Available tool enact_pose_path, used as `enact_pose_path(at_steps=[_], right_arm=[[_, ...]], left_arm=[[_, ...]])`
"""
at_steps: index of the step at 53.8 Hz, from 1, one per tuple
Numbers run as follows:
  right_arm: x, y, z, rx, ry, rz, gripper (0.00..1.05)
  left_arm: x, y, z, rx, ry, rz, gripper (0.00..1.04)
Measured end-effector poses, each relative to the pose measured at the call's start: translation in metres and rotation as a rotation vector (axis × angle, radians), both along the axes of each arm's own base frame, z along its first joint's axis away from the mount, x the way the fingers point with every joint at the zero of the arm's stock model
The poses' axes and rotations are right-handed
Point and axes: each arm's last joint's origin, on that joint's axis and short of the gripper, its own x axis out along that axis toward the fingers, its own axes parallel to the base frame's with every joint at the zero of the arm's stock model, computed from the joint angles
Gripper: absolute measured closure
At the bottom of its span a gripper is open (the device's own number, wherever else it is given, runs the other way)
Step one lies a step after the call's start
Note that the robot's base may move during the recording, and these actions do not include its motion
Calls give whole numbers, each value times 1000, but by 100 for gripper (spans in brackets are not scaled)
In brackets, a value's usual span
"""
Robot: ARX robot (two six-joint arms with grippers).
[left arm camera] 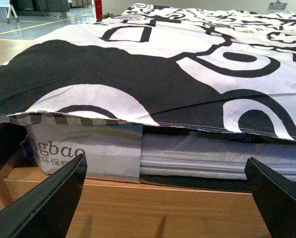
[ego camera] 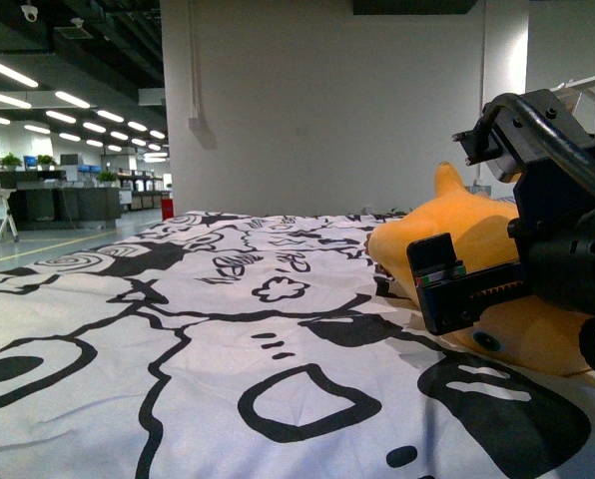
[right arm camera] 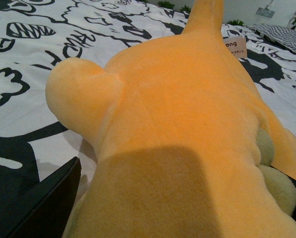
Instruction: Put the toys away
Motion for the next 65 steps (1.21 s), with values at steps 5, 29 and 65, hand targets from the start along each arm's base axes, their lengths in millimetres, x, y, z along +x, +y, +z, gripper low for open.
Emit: enact_pose_path(at_steps=[5,29,65], right_arm=[[0,0,-1,14,12,3,6],[-7,-6,13,71,-23,45,72],[-81,-14,119,235,-234,289,87]], left_arm=[[0,0,0,0,0,0,6],[0,0,0,0,0,0,6],[0,0,0,0,0,0,6]])
